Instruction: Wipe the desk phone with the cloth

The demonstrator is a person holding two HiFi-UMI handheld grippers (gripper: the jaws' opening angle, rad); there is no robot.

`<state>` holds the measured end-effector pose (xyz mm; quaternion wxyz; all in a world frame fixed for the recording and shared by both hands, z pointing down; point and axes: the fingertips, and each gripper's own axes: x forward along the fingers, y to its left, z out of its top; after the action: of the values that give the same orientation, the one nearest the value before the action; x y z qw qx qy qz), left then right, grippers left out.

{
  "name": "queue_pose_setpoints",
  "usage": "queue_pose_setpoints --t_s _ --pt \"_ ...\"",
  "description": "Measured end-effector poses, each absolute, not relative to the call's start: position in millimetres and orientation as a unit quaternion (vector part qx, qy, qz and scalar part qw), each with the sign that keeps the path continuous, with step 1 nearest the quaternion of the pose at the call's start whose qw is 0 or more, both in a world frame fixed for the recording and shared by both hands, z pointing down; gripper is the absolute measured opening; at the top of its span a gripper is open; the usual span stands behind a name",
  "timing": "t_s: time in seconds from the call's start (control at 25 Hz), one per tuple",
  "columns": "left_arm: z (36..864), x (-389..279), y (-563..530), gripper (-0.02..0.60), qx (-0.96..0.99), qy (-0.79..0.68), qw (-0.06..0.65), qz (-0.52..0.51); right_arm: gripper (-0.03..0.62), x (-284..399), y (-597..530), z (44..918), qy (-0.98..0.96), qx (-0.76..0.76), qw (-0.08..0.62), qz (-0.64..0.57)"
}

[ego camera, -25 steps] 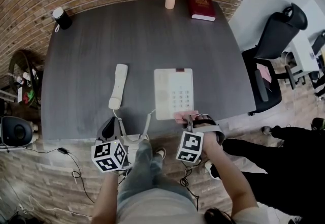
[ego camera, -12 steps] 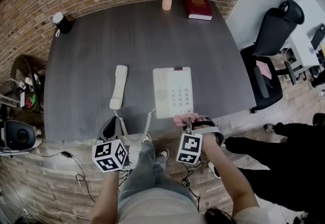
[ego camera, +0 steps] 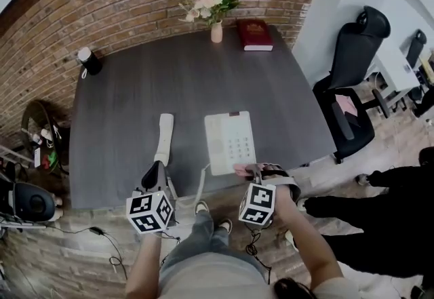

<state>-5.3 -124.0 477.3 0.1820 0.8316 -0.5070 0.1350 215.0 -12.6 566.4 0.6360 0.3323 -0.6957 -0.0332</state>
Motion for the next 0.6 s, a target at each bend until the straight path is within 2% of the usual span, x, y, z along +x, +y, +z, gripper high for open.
queue_pose_setpoints --t_s 0.24,0.6 --pt "411 9 -158 0.005 0.855 -0.494 0.136 0.079 0.025 228 -49 497 -0.699 0.445 0.558 -0.045" --pt "332 50 -191 0.005 0.889 -0.444 0.11 0.007 0.023 284 -81 365 -0.65 0.656 0.377 -0.071"
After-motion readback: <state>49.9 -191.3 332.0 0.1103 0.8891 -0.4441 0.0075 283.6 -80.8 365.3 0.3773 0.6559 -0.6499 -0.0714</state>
